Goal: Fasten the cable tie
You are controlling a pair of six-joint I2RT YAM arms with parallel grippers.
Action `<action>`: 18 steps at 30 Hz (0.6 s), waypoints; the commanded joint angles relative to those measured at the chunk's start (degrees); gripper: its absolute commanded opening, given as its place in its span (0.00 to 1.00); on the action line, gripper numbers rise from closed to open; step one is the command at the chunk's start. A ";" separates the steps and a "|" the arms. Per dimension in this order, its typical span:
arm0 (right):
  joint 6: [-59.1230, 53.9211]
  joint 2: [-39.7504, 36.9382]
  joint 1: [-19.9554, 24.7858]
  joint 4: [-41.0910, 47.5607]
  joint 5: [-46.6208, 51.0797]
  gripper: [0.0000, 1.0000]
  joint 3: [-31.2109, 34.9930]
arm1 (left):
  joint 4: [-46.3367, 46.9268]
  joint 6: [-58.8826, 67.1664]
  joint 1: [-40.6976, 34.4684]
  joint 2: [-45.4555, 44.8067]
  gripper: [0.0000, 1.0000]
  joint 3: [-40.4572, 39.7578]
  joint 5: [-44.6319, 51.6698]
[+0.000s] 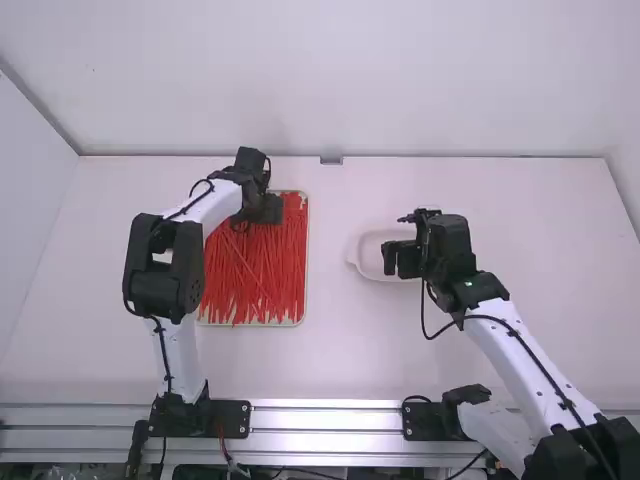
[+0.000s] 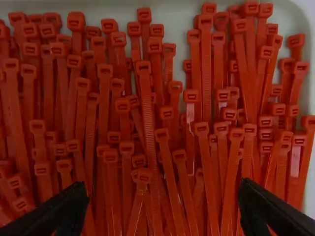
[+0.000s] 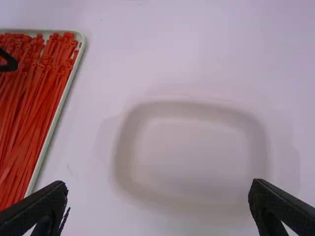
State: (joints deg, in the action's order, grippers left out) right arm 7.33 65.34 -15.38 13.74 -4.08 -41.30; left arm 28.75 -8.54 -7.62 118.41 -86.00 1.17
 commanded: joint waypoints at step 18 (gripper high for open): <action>0.17 0.24 0.00 0.42 0.26 0.98 -1.92 | -3.48 -0.13 0.22 0.66 0.59 4.42 -0.68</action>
State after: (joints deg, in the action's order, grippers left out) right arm 7.35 65.36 -15.38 13.98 -4.08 -41.30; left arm 25.54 -8.56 -7.62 118.41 -82.67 1.17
